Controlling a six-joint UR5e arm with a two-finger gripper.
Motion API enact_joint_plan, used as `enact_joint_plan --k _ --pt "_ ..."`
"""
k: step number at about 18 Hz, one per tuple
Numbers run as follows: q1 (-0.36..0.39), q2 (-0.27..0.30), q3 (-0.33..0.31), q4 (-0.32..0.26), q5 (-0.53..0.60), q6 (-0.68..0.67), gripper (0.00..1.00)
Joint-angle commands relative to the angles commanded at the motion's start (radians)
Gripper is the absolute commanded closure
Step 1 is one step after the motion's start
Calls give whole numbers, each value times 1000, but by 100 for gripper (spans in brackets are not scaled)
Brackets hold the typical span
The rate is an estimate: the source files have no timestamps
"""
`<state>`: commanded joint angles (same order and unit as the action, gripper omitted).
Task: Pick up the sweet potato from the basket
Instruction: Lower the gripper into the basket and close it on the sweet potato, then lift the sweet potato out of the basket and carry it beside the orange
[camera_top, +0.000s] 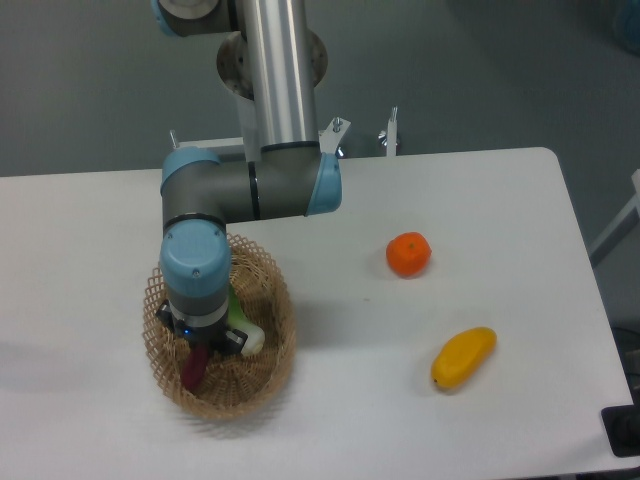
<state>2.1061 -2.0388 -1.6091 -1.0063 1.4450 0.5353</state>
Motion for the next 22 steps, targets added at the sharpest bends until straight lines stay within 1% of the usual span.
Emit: enact_joint_plan --k 2,6,12,15,22 --pt "6 20 0 0 5 5 100" --pt "86 49 -5 8 8 21 100" --pt "228 97 -3 6 9 167 100" --pt "294 104 -3 0 9 209 100" --pt "422 112 3 -5 20 397 100"
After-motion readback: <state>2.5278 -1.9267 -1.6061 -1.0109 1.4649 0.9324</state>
